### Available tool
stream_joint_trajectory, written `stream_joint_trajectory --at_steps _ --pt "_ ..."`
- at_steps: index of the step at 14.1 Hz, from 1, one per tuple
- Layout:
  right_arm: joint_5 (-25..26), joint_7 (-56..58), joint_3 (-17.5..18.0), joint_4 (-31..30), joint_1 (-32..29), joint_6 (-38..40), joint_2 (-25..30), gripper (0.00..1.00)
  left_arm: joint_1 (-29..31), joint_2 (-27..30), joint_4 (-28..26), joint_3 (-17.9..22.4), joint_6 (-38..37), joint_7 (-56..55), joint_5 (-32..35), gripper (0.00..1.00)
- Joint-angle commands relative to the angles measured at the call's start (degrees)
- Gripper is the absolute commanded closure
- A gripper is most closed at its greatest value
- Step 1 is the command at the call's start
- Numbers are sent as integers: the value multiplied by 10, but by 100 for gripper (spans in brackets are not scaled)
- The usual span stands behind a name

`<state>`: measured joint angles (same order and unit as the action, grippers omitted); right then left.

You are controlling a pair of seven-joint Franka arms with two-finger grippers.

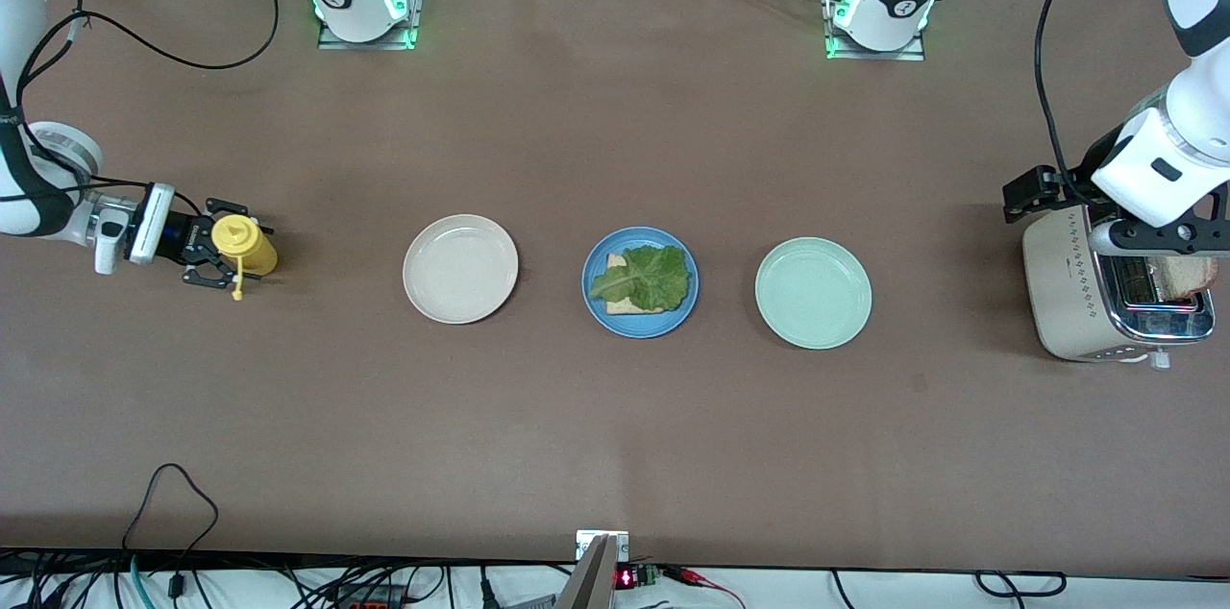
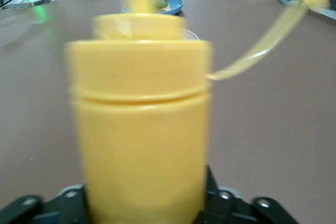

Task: Make sandwich in blue plate with both arms
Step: 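Lift the mustard bottle and squeeze it over the lettuce with the right gripper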

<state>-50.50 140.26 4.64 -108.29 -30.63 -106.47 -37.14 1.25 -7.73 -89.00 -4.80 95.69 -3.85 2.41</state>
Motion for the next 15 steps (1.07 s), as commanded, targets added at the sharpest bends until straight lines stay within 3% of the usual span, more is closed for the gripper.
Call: stream_joint_trajectory --at_steps 1,2,5,12,15 --pt "0 -3 1 5 26 -15 6 95 -2 11 -15 -2 24 3 -7 0" --pt "0 -3 1 5 36 -17 12 100 -2 11 -14 -2 25 2 -7 0" --pt "13 -45 1 5 79 -32 48 100 3 11 -15 -2 22 6 -7 0" --pt "140 -352 15 -12 224 -98 181 100 4 12 -15 0 13 6 -24 0" --pt "193 -504 34 -17 277 -131 211 100 4 11 -15 0 7 5 -23 0"
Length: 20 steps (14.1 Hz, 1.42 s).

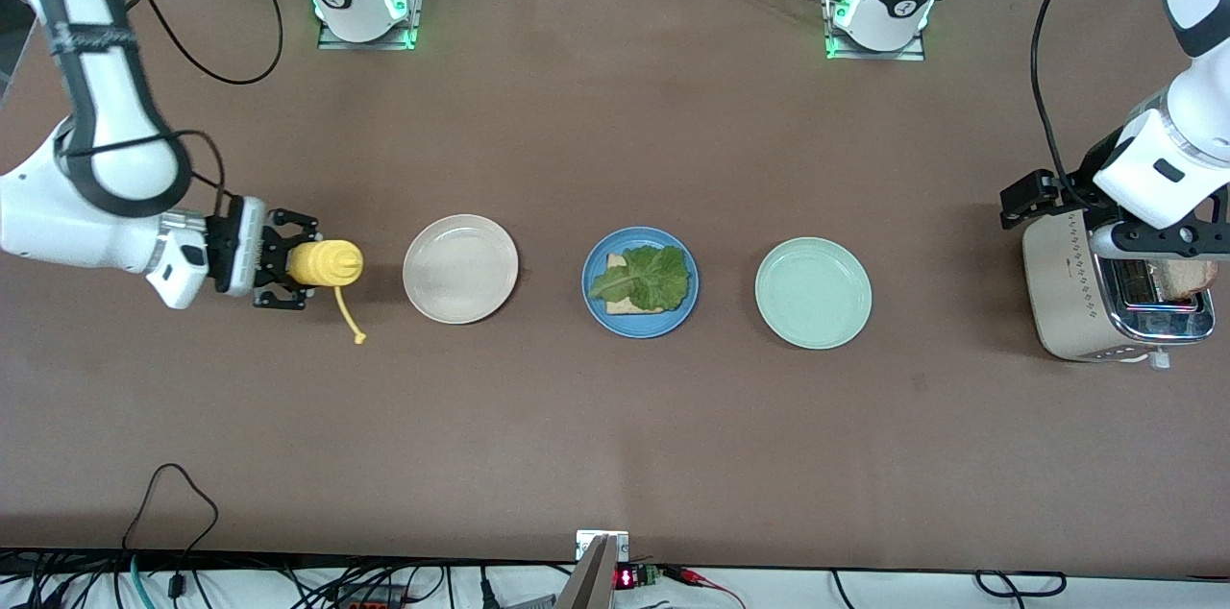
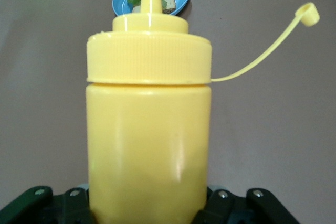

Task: Make sandwich in blue plate with both arms
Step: 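Lift the mustard bottle and squeeze it over the lettuce with the right gripper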

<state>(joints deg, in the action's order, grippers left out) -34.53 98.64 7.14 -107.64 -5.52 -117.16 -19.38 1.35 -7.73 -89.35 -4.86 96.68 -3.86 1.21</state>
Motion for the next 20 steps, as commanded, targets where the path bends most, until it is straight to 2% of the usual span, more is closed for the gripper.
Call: stream_joint_trajectory --at_steps 1,4,8,11,16,20 --pt "52 -146 19 -24 45 -34 38 100 3 11 -12 0 -3 5 -11 0" --pt "99 -298 38 -23 109 -70 41 100 4 11 -12 0 -3 5 -11 0" --pt "242 -474 40 -21 210 -102 31 100 4 11 -12 0 0 6 -12 0" --pt "332 -586 40 -12 277 -136 -2 100 8 5 -10 6 5 6 -12 0" --pt "435 -712 39 28 350 -180 -73 100 35 -7 0 7 17 7 -12 0" --pt "465 -737 30 63 376 -180 -116 100 42 -9 0 7 17 7 -12 0"
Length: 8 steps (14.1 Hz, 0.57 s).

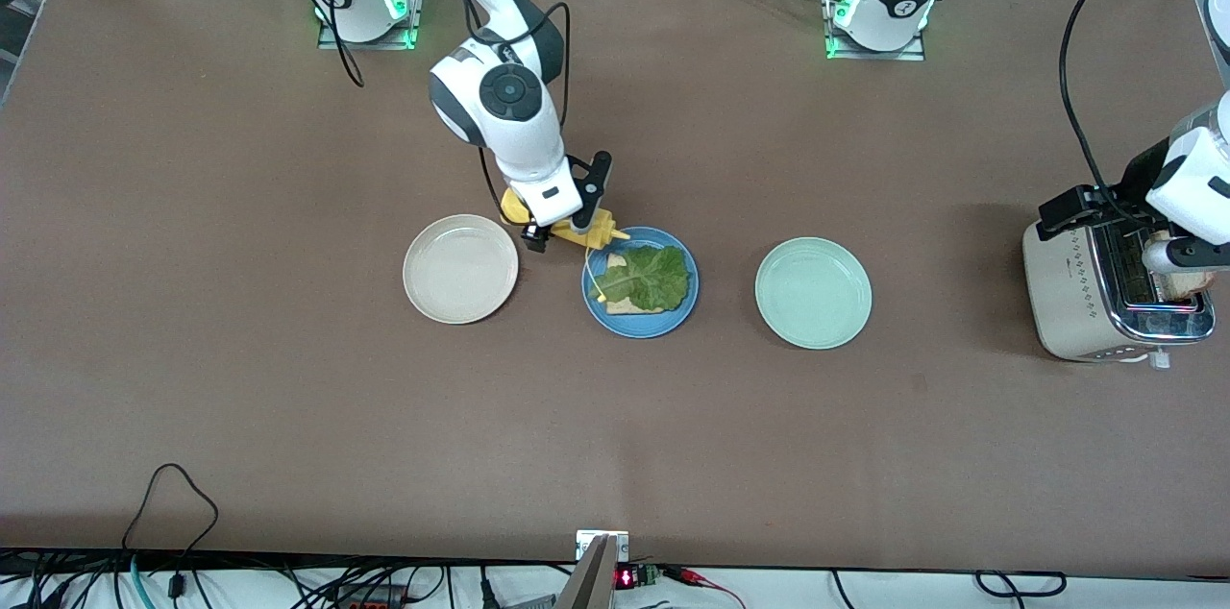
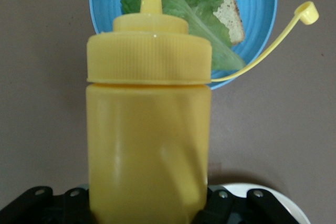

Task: Make sandwich in blue plate with both arms
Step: 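Lift the mustard bottle and squeeze it over the lettuce with the right gripper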

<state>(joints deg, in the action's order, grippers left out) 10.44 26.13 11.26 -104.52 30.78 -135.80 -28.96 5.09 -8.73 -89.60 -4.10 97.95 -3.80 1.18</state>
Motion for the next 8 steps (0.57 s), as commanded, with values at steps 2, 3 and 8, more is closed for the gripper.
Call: stream_joint_trajectory --at_steps 2,3,8 --pt "16 -12 -23 41 24 5 -30 100 6 1 8 0 4 6 -13 0" --pt "16 -11 -32 50 31 5 -40 100 13 -1 11 0 4 7 -14 0" --pt "29 -10 -36 61 32 6 -51 100 97 -26 12 1 4 89 -11 0"
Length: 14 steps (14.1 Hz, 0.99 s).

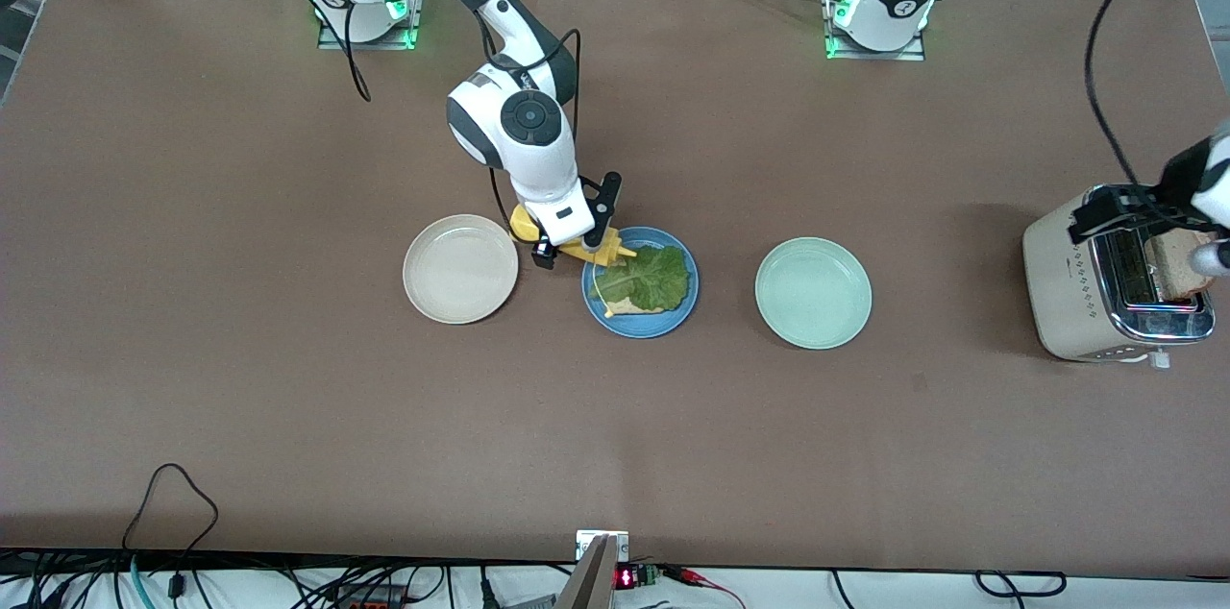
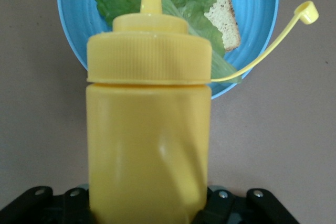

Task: Make sandwich in blue plate with both arms
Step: 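Lift the mustard bottle and squeeze it over the lettuce with the right gripper, then set the mustard bottle down while the left gripper grasps the second slice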

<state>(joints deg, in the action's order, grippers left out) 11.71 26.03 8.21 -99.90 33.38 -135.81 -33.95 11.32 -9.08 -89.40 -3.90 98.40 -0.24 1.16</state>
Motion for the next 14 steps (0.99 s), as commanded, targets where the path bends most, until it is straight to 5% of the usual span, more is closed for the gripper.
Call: stream_joint_trajectory --at_steps 1,4,8,14 --pt "17 -8 -6 15 3 9 4 100 54 -36 15 -1 0 77 -10 0" --pt "17 6 3 -6 -45 19 55 100 119 -84 54 -1 0 141 -6 0" --pt "9 96 74 -63 -184 58 151 100 177 -124 56 -1 0 249 -12 0" --pt "-174 383 145 -72 -401 145 215 100 215 -170 56 -1 0 318 -8 0"
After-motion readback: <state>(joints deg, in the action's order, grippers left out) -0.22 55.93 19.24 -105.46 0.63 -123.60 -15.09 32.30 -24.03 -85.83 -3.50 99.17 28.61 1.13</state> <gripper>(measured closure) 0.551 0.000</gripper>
